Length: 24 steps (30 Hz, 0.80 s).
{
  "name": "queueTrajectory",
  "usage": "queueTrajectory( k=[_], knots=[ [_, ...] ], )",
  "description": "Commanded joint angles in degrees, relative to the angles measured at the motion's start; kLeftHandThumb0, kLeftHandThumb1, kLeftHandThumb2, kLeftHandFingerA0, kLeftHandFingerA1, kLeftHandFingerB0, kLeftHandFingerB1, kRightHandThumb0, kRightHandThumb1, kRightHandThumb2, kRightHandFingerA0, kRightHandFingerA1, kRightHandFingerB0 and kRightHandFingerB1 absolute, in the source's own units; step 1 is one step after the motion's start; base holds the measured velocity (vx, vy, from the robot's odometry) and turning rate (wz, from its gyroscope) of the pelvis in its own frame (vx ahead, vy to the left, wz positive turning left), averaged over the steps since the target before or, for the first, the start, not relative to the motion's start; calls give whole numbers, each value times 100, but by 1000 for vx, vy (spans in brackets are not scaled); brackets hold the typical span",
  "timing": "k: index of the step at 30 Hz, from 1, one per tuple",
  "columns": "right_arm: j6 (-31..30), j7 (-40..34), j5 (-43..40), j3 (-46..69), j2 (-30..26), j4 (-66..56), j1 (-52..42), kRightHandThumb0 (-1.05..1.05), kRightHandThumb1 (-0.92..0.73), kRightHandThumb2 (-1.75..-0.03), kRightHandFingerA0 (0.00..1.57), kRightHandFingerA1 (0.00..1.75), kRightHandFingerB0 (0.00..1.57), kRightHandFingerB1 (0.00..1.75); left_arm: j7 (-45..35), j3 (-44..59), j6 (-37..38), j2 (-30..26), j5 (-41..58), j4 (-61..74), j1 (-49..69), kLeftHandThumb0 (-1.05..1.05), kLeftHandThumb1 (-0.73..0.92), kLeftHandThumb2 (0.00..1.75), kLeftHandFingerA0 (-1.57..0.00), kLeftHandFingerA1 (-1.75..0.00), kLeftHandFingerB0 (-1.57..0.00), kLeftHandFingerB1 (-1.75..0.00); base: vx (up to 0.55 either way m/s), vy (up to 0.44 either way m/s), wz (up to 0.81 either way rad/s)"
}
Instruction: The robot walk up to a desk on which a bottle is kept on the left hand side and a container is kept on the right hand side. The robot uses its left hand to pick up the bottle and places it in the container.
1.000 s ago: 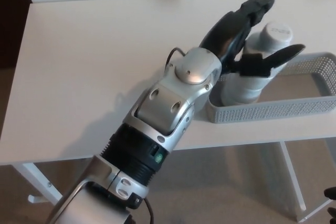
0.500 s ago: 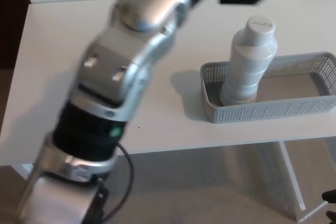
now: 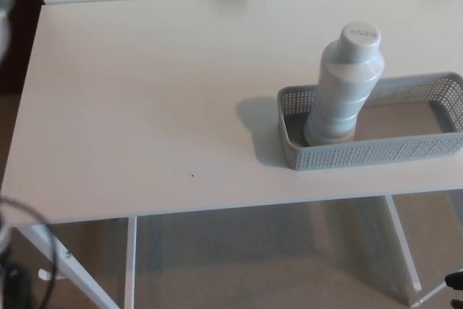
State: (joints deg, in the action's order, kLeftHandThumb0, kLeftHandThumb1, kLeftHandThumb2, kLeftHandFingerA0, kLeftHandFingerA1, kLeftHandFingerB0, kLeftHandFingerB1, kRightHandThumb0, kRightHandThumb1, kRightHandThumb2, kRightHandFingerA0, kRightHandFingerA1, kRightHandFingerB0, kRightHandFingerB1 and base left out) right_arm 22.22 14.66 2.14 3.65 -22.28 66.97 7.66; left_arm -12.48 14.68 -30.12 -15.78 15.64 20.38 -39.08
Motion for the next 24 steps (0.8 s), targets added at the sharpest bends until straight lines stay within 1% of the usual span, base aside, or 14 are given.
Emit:
queueTrajectory(
  k=[1, 2, 6, 7, 10, 11, 12, 13, 14, 17, 20, 21, 22, 24],
  knots=[
    [-10, -451, -54, 204, -80, 228, -168, -70, -46, -56, 92, 46, 84, 44, -1506, 3330, 517, -1020, 896, -1059, 3287, -64, 46, 83, 0, -22, 0, -18, 0, 0, 0],
    [-17, -461, -74, 226, -82, 248, -148, -88, -39, -78, 96, 54, 83, 50, -1434, 3440, 672, -1003, 779, -1469, 3544, -63, 48, 83, 0, -21, 0, -19, 0, 0, 0],
    [-42, -487, -99, 260, -84, 282, -121, -81, -35, -79, 89, 55, 79, 51, -1014, 3613, 1080, -934, 398, -2416, 4246, -74, 47, 82, -7, -23, -12, -20, 0, 0, 0],
    [-56, -502, -104, 268, -88, 295, -122, -84, -37, -80, 90, 54, 80, 51, -838, 3625, 1233, -941, 268, -2907, 4437, -71, 45, 83, 0, -34, -11, -33, 0, 0, 0],
    [-73, -515, -110, 277, -92, 312, -128, -88, -39, -80, 93, 54, 81, 50, -643, 3610, 1462, -967, 129, -3530, 4629, -74, 46, 81, -5, -34, -8, -31, 0, 0, 0],
    [-123, -543, -119, 290, -93, 336, -111, -83, -36, -77, 93, 54, 81, 50, -450, 3485, 1762, -976, -46, -4026, 4770, -82, 53, 89, -3, -49, 0, -24, 0, 0, 0],
    [-184, -557, -150, 327, -114, 351, -92, -83, -35, -76, 94, 54, 82, 51, -311, 3372, 2014, -943, -128, -4580, 4842, -74, 66, 60, -2, -41, -4, -32, 0, 0, 0],
    [-226, -566, -172, 353, -129, 361, -78, -83, -35, -76, 94, 54, 82, 51, -222, 3294, 2191, -922, -174, -4973, 4885, -74, 66, 60, -2, -41, -4, -32, 0, 0, 0],
    [-241, -581, -186, 374, -148, 359, -104, -82, -35, -78, 92, 54, 81, 51, -284, 3332, 2108, -844, 13, -5517, 4846, -70, 51, 90, 0, -35, -5, -42, 0, 0, 0],
    [-240, -627, -167, 365, -142, 365, -160, -81, -34, -77, 92, 54, 81, 51, -242, 3405, 1467, -688, 369, -6329, 4732, -70, 62, 82, -7, -56, -8, -54, 0, 0, 0],
    [-259, -634, -155, 353, -147, 355, -174, -85, -37, -77, 94, 54, 82, 50, -17, 3394, 1309, -462, 469, -6705, 4657, -62, 58, 78, -3, -54, -4, -51, 0, 0, 0],
    [-261, -614, -169, 366, -157, 363, -197, -83, -37, -78, 92, 54, 81, 50, 61, 3335, 1187, -337, 480, -6865, 4642, -55, 55, 77, -18, -64, -17, -60, 0, 0, 0],
    [-241, -590, -169, 366, -169, 372, -241, -85, -39, -78, 93, 54, 82, 50, 13, 3223, 1152, -254, 445, -7041, 4657, -34, 60, 107, -7, -58, -6, -56, 0, 0, 0],
    [-216, -565, -155, 353, -176, 388, -304, -85, -39, -78, 93, 54, 82, 50, -75, 2994, 1167, -220, 325, -7332, 4679, -35, 58, 106, -5, -56, -5, -54, 0, 0, 0]
  ],
)
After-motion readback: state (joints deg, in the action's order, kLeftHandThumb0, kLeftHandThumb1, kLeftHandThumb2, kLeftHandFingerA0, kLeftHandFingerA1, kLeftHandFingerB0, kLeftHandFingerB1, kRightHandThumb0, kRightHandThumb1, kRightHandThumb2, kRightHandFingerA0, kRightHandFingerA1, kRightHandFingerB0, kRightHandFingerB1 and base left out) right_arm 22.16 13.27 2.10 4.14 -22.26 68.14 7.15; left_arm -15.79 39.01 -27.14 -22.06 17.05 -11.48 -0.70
